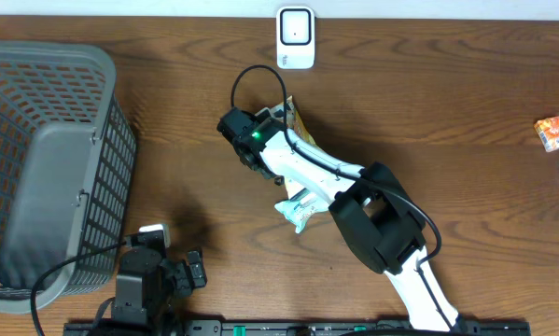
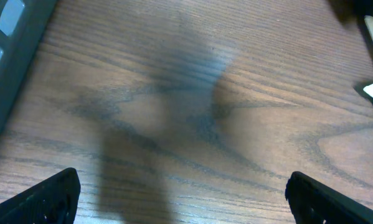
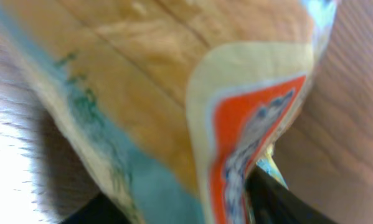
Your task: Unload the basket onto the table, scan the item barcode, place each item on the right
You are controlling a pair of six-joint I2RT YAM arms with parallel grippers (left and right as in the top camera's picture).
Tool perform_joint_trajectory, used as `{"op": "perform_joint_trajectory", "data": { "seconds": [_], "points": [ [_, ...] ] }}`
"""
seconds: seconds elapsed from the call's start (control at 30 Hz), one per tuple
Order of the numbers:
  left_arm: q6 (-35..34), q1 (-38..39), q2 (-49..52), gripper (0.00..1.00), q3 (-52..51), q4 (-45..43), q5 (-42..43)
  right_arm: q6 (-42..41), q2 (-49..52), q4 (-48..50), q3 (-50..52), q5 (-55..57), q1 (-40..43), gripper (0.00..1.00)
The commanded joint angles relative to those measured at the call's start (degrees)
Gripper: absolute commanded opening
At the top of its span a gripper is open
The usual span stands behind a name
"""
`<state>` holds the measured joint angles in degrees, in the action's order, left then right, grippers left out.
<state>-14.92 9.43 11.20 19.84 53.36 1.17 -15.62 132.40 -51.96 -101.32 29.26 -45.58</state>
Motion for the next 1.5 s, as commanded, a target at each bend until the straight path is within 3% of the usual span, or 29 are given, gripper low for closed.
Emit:
{"op": "perform_joint_trajectory", "data": {
  "seconds": [0.0,0.07,0.17,0.33,0.47,0.63,0.77,1.0,1.2,1.47],
  "points": [
    [0.70,-0.26,-0.09,0.98,0.26,0.15,-0.26,0.24,3.30,-1.46,0.87,-3.56,-0.11,0.36],
    [0.70,-0.26,-0.09,0.98,0.26,0.13,-0.26,2.29,3.23,-2.40,0.04,-8.11,-0.09,0.17],
    [0.70,-0.26,-0.09,0.98,0.26,0.15,-0.26,5.35,3.19,-5.95,-3.69,-18.36,0.98,0.01],
    [0.70,-0.26,-0.09,0.98,0.26,0.13,-0.26,14.36,2.25,-18.78,-14.43,-36.28,5.09,0.01],
    [0.70,-0.26,-0.09,0.98,0.26,0.13,-0.26,32.35,2.05,-31.28,-21.22,-58.18,9.22,0.01],
    [0.70,-0.26,-0.09,0.98,0.26,0.13,-0.26,49.59,2.08,-40.89,-21.73,-81.70,14.34,0.01],
    [0.70,-0.26,-0.09,0.98,0.26,0.13,-0.26,54.84,2.08,-45.55,-21.55,-93.59,17.27,0.01],
    [0.70,-0.26,-0.09,0.98,0.26,0.13,-0.26,49.99,2.08,-45.55,-21.55,-104.48,19.08,0.02],
    [0.70,-0.26,-0.09,0.98,0.26,0.13,-0.26,20.00,2.08,-45.55,-21.55,-107.23,19.47,0.01],
    [0.70,-0.26,-0.09,0.98,0.26,0.13,-0.26,-11.76,2.08,-45.55,-21.55,-107.51,20.00,0.02]
  ]
}}
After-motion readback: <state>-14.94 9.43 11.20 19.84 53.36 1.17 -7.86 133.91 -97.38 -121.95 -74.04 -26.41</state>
